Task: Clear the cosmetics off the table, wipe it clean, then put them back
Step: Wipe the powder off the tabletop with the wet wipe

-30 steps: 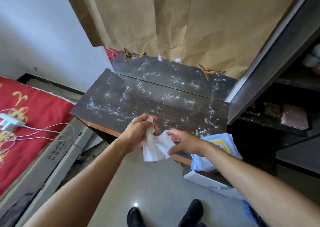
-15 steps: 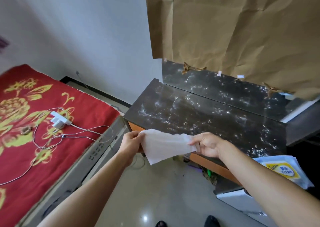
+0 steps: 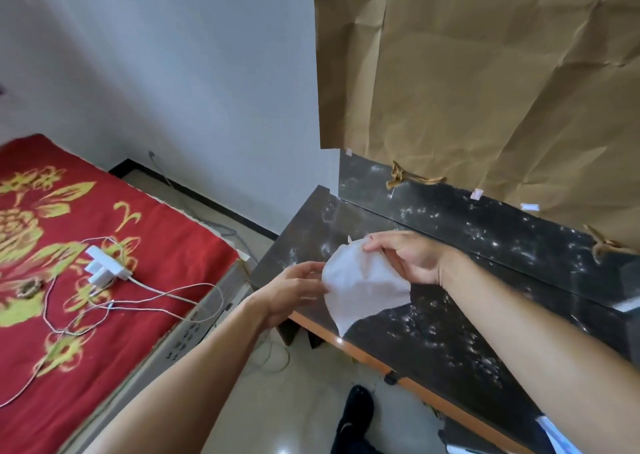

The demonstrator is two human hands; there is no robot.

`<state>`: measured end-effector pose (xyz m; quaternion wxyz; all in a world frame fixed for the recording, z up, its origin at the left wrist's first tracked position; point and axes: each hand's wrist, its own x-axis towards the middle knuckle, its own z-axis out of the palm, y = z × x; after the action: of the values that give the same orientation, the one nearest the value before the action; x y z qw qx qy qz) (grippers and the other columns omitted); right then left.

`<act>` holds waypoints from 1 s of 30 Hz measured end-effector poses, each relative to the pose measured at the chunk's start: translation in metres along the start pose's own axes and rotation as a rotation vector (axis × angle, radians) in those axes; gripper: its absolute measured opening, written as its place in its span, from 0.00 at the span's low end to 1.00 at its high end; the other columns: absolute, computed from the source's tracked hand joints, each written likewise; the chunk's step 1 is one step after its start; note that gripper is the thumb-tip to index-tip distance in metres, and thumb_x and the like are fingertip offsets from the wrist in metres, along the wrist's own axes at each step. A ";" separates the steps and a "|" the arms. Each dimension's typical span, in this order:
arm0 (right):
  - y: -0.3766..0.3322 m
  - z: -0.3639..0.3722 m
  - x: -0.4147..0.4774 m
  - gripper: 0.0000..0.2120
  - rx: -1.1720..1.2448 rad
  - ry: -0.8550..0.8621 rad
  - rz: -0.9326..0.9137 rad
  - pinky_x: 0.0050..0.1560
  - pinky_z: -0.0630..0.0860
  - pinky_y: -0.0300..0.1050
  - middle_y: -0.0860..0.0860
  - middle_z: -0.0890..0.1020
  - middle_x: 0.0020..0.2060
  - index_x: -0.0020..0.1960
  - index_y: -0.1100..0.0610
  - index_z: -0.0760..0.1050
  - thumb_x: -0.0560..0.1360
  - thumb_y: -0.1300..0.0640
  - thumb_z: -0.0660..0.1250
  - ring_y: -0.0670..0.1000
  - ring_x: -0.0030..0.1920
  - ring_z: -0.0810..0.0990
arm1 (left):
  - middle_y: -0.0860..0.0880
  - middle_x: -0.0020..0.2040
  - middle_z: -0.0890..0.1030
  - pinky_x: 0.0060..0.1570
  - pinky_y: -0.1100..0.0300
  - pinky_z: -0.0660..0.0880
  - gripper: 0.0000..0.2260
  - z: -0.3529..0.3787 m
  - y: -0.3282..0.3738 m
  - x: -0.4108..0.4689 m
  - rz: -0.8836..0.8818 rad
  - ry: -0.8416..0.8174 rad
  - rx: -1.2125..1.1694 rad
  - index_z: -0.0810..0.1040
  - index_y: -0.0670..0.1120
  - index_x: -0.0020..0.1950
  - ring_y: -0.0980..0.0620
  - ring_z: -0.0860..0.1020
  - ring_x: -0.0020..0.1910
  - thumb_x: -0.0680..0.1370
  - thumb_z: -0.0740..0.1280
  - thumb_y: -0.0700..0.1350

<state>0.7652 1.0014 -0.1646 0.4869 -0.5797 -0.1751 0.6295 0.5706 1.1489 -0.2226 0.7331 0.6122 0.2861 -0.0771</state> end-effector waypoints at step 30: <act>-0.026 0.048 0.190 0.07 0.177 0.588 0.055 0.46 0.74 0.48 0.59 0.80 0.46 0.45 0.60 0.74 0.70 0.61 0.71 0.55 0.44 0.79 | 0.49 0.31 0.76 0.35 0.62 0.71 0.09 -0.205 0.056 0.127 -0.099 -0.001 0.373 0.79 0.43 0.37 0.53 0.73 0.32 0.76 0.69 0.44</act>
<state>0.7607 1.1851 -0.2383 0.5480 -0.6969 0.0448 0.4605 0.6344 1.3849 -0.2579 0.6023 0.7227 0.2961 -0.1651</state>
